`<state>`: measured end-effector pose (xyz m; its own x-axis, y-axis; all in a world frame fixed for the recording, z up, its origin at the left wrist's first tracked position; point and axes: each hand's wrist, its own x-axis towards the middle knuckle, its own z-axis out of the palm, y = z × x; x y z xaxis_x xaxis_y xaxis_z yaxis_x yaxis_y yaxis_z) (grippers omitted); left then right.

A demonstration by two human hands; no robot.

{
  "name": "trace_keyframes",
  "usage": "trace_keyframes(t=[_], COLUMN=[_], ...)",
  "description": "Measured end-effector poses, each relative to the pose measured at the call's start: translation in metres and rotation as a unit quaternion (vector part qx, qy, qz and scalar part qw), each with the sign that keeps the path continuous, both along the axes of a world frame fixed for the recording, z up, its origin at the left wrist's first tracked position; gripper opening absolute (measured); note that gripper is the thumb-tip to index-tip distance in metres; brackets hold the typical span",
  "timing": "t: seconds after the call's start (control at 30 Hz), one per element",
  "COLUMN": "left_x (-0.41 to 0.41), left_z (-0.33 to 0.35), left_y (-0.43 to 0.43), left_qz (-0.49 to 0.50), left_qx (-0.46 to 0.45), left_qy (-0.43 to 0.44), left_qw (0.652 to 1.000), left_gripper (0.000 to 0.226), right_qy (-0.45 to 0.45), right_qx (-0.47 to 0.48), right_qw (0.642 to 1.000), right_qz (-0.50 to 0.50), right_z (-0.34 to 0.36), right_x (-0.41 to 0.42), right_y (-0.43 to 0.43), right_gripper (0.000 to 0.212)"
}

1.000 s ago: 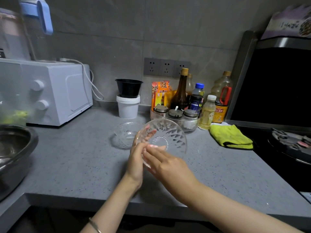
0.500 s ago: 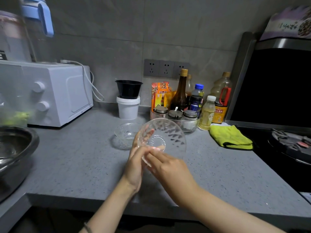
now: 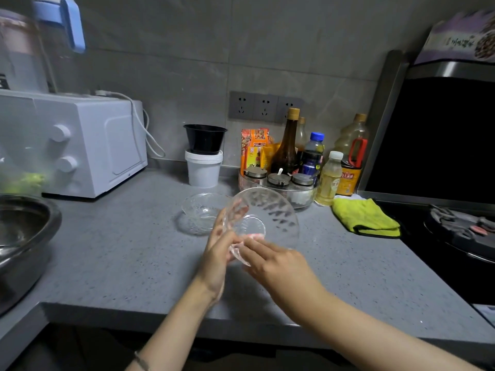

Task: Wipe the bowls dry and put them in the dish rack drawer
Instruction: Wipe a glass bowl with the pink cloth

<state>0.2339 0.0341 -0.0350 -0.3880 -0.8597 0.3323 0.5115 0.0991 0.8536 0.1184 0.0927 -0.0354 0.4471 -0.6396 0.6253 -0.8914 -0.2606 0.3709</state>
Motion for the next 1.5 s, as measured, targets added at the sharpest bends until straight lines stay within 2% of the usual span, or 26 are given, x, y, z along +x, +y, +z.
trace_keyframes(t=[0.07, 0.1, 0.2, 0.27, 0.37, 0.47, 0.6, 0.67, 0.7, 0.77, 0.83, 0.87, 0.93, 1.03, 1.1, 1.17, 1.37, 1.43, 1.5], left_x=[-0.01, -0.011, 0.002, 0.016, 0.023, 0.019, -0.001, -0.006, -0.004, 0.007, 0.018, 0.022, 0.024, 0.022, 0.02, 0.02, 0.012, 0.009, 0.009], left_z=[-0.007, -0.007, -0.003, 0.0, 0.002, 0.0, -0.012, -0.019, -0.019, -0.014, -0.006, -0.003, 0.002, 0.011, 0.015, 0.018, 0.009, 0.008, 0.006], left_y=[0.006, 0.006, -0.005, -0.014, -0.019, -0.016, -0.003, -0.002, -0.004, -0.012, -0.02, -0.024, -0.029, -0.032, -0.031, -0.028, -0.021, -0.017, -0.012], left_qz=[-0.006, -0.005, 0.004, 0.002, -0.012, -0.031, 0.011, 0.031, 0.037, 0.035, 0.013, -0.006, -0.052, -0.119, -0.119, -0.088, 0.016, 0.009, -0.01], left_qx=[0.046, 0.067, 0.078, 0.005, -0.046, -0.022, 0.003, 0.018, 0.018, 0.001, -0.057, -0.081, -0.106, -0.097, -0.095, -0.096, -0.068, -0.041, -0.022], left_qy=[0.019, 0.026, 0.023, -0.034, -0.1, -0.043, 0.006, 0.018, 0.014, -0.017, -0.081, -0.131, -0.223, -0.288, -0.287, -0.252, -0.162, -0.152, -0.142], left_qw=[0.999, 0.997, 0.997, 0.999, 0.994, 0.998, 1.0, 0.999, 0.999, 0.999, 0.995, 0.988, 0.968, 0.945, 0.946, 0.959, 0.984, 0.988, 0.99], left_gripper=[0.044, 0.037, 0.038, 0.044, 0.055, 0.059, 0.056, 0.045, 0.041, 0.041, 0.048, 0.052, 0.056, 0.056, 0.055, 0.054, 0.053, 0.049, 0.046], right_qy=[-0.086, -0.084, 0.039, 0.151, 0.185, 0.135, -0.088, -0.127, -0.098, 0.044, 0.205, 0.253, 0.327, 0.383, 0.356, 0.325, 0.117, 0.073, 0.093], right_qx=[0.026, 0.027, 0.057, 0.051, 0.022, 0.019, 0.05, 0.057, 0.062, 0.089, 0.108, 0.107, 0.092, 0.049, 0.042, 0.05, 0.142, 0.185, 0.197], right_qw=[0.996, 0.996, 0.996, 0.986, 0.982, 0.991, 0.995, 0.99, 0.993, 0.994, 0.972, 0.962, 0.94, 0.922, 0.934, 0.944, 0.983, 0.98, 0.975], right_qz=[0.001, 0.009, 0.061, 0.055, 0.018, 0.01, -0.016, -0.001, 0.015, 0.041, 0.024, 0.008, 0.004, 0.017, 0.02, -0.005, -0.01, -0.005, -0.033], right_z=[-0.001, -0.001, 0.002, 0.01, 0.019, 0.011, 0.008, 0.005, 0.002, 0.001, 0.015, 0.026, 0.044, 0.059, 0.06, 0.052, 0.007, 0.008, 0.013], right_x=[0.013, 0.015, -0.005, -0.025, -0.033, -0.016, 0.016, 0.022, 0.019, -0.003, -0.033, -0.045, -0.059, -0.063, -0.063, -0.059, -0.02, -0.01, -0.009], right_y=[-0.005, -0.006, 0.004, 0.011, 0.012, 0.009, 0.001, -0.002, 0.0, 0.008, 0.012, 0.012, 0.007, -0.003, -0.002, 0.005, 0.021, 0.019, 0.014], right_gripper=[0.03, 0.026, 0.035, 0.036, 0.046, 0.032, 0.019, 0.025, 0.03, 0.03, 0.045, 0.046, 0.054, 0.061, 0.06, 0.064, 0.054, 0.072, 0.09])
